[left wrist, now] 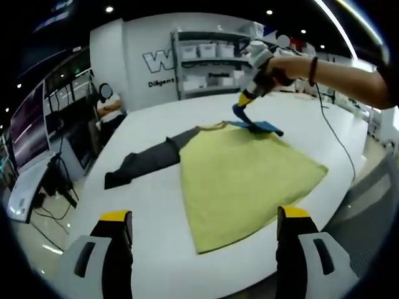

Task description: Fold the garment on the visible template until the final outline fits inside the template.

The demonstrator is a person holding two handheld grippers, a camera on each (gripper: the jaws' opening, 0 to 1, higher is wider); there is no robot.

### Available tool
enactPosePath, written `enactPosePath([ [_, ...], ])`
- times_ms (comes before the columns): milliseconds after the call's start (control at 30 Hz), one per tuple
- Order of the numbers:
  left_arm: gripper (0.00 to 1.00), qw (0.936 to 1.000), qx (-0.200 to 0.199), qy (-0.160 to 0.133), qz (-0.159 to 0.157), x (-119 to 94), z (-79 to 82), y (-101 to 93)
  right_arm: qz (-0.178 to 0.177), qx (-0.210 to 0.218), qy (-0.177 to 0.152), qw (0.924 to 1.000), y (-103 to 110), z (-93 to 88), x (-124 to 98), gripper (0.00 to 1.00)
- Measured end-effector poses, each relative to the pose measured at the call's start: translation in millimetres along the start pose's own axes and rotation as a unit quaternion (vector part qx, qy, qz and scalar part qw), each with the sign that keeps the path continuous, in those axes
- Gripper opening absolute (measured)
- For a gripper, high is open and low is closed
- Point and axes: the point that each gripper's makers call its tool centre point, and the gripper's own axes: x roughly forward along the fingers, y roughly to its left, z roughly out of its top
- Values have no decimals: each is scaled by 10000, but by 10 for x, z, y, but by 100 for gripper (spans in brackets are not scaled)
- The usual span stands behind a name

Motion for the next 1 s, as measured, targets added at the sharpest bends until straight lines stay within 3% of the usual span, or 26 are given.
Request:
enactPosePath([
  [533,94,10000,74,-11,12,11,-2,-2,302,-554,26,9980,659,109,200,0],
  [833,94,9999,55,-106,-5,3,27,-14,382,-1061,92,9936,1003,26,238,0],
  [1000,94,9999,63,-119,8,1,28,-8,476,-1372,283,9890,1197,-156,300,0],
])
